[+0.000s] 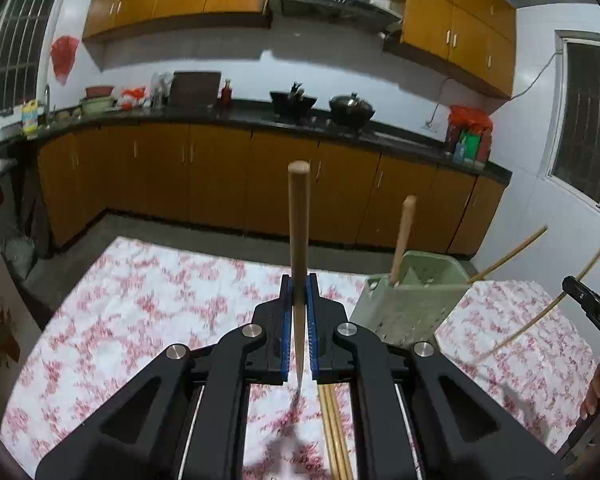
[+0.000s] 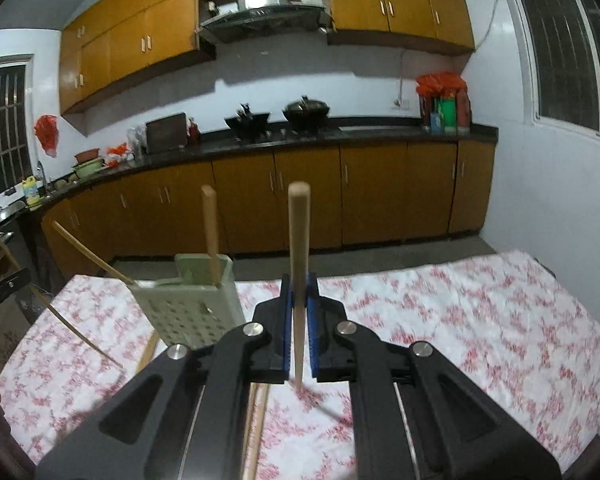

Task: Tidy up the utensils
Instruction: 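Insert both chopsticks into the green caddy and open both tools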

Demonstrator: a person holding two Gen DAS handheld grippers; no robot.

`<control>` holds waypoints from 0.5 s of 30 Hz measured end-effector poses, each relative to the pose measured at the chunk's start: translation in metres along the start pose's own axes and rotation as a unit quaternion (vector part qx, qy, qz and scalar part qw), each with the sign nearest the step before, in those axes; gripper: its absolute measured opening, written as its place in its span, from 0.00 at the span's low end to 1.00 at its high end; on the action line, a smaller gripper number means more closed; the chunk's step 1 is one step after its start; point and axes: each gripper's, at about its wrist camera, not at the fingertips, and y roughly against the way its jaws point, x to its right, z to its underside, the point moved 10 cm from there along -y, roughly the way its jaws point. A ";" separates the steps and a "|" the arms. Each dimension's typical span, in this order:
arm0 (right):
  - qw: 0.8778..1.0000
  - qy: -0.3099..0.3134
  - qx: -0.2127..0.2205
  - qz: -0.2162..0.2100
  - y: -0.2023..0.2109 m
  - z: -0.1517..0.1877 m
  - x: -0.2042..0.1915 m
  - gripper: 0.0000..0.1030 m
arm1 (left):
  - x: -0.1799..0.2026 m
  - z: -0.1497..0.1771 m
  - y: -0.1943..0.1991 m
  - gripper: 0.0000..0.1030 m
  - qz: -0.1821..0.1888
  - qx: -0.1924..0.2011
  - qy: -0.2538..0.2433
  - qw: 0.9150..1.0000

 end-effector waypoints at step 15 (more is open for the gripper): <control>0.992 0.008 0.085 -0.094 0.053 -0.080 -0.061 0.08 | 0.054 -0.047 0.050 0.07 0.077 0.061 -0.023 0.995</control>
